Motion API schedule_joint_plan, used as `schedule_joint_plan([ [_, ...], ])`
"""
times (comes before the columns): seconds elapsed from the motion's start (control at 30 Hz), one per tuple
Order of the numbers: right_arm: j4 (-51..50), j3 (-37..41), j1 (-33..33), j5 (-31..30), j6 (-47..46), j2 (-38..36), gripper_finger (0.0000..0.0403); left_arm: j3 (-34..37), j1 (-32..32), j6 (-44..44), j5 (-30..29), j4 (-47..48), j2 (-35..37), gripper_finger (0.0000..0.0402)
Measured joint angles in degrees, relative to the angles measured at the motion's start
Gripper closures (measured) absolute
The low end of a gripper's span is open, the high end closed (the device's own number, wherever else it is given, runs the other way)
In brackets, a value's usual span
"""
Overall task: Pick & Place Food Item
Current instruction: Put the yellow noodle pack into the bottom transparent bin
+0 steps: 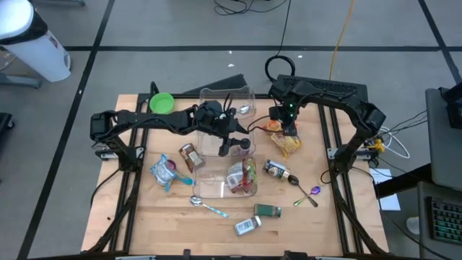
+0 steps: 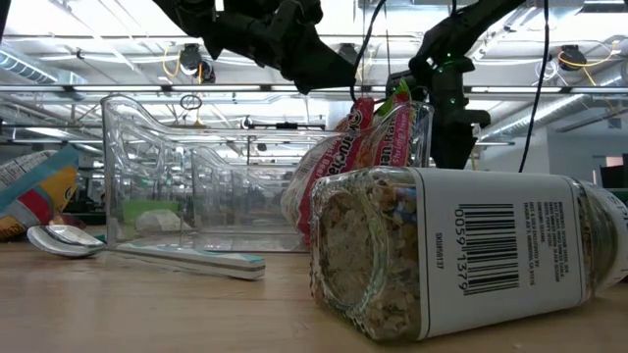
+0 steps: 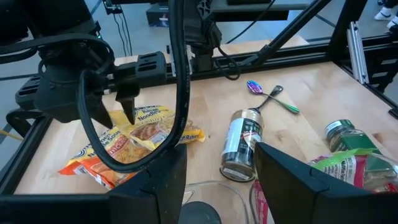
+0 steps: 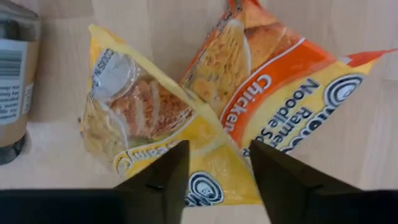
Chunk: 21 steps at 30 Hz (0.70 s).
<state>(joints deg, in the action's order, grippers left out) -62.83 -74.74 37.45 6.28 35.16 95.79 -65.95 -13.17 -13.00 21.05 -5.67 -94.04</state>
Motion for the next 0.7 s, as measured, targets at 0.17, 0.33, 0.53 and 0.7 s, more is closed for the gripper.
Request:
schedule_joint_plan([
  [0.17, -0.4, 0.0, 0.0, 0.0, 0.1, 0.0, 0.0349, 0.0, 0.0, 1.1, 0.0, 0.0, 0.0, 0.0208],
  [0.33, -0.6, 0.0, 0.0, -0.2, -0.1, 0.0, 0.0394, 0.0, 0.0, 2.7, 0.0, 0.0, 0.0, 0.0206],
  [0.53, -2.4, 0.0, -1.6, -2.2, 0.1, -3.0, 0.0402, 0.0, 0.0, 5.2, 0.0, 0.2, 0.4, 0.0206],
  [0.7, -3.2, -0.8, -5.2, -3.0, -1.1, -9.2, 0.0402, 0.0, 0.0, 5.6, -0.1, -0.2, 2.9, 0.0206],
])
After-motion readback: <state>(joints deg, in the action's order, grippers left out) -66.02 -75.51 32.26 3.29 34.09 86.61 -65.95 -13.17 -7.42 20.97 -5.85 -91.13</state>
